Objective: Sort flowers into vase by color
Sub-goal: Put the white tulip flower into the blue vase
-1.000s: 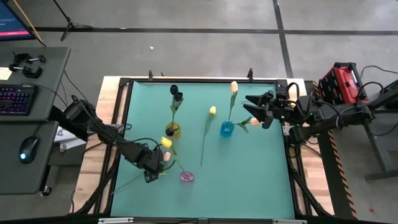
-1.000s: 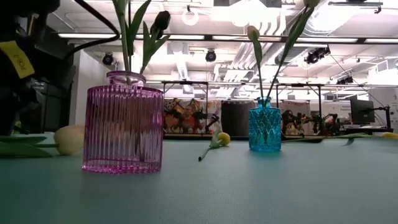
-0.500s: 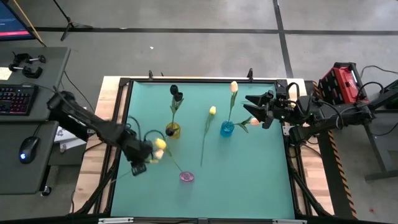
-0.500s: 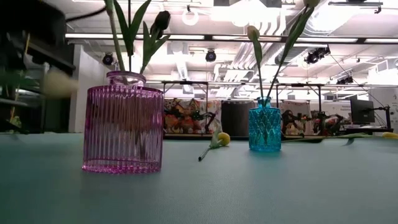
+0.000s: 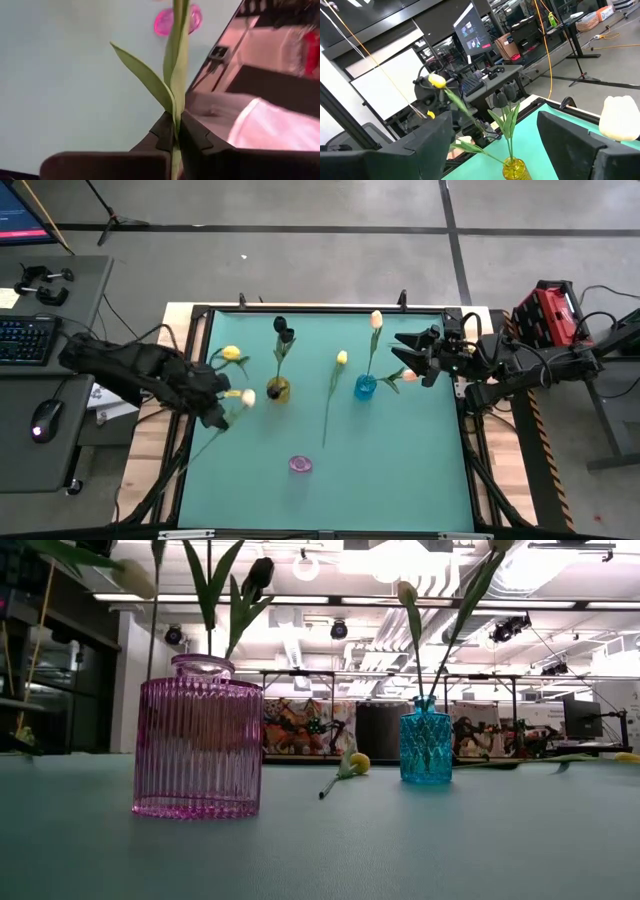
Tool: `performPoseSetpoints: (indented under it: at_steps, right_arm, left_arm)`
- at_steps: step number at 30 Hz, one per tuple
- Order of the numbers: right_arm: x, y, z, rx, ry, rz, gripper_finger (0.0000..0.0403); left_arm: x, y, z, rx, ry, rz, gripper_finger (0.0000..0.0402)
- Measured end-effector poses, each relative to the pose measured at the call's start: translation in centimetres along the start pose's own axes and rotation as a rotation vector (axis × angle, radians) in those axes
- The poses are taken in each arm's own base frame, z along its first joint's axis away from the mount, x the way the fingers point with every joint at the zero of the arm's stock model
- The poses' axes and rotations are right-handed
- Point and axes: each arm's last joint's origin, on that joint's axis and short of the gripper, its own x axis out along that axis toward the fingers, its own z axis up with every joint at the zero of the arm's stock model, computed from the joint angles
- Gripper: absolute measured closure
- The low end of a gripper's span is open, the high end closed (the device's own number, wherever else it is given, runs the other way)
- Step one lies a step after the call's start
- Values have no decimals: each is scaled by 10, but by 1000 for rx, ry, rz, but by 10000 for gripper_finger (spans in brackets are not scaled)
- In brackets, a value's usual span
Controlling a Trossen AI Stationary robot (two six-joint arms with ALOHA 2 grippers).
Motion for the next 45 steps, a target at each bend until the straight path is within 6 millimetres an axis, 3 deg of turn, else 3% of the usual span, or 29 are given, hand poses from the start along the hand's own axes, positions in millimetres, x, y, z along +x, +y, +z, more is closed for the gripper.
performPoseSetpoints:
  at_steps: [8,14,20,25,34,39,45]
  right_arm:
    - [0,0,0,5,-3,2,123]
    - [0,0,0,2,-3,1,123]
    - [0,0,0,-18,-3,1,123]
    - [0,0,0,-25,-3,1,123]
    - [0,0,0,-25,-3,1,123]
    - [0,0,1,-24,-5,2,123]
    - [0,1,2,-16,-18,8,123]
  left_arm:
    - [29,-16,4,148,208,-60,401]
    - [33,-23,-8,230,350,-128,401]
    - [11,-51,-10,382,252,-400,401]
    - [-18,-80,1,443,47,-636,401]
    - [-64,-122,53,663,-335,-793,401]
    - [-73,-146,107,865,-451,-776,401]
    - [-84,-180,181,1130,-723,-701,401]
